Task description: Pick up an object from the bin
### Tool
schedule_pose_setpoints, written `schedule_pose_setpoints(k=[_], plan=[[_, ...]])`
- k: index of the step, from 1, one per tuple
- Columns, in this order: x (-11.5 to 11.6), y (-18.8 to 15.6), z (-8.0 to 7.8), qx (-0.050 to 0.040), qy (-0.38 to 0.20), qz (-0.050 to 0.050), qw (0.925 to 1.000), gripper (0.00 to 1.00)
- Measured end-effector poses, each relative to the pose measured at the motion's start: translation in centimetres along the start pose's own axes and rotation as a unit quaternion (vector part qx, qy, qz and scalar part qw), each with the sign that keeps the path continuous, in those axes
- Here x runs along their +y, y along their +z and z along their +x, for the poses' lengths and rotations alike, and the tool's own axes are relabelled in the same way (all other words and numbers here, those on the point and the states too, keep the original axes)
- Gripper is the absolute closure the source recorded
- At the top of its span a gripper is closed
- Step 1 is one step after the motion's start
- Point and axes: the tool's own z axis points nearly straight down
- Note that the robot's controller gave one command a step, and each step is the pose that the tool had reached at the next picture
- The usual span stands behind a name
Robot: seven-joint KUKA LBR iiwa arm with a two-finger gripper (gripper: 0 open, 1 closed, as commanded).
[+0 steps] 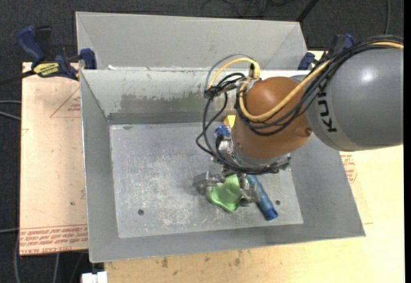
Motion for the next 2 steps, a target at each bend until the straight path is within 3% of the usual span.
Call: schedule_pose_setpoints(k=[1, 2], plan=[[-3.34, 2.45, -0.69, 0.0005, -0.189, 0.000, 0.9820, 0.00], [-3.34, 2.39, -0.75, -0.0004, -0.189, 0.000, 0.9821, 1.00]])
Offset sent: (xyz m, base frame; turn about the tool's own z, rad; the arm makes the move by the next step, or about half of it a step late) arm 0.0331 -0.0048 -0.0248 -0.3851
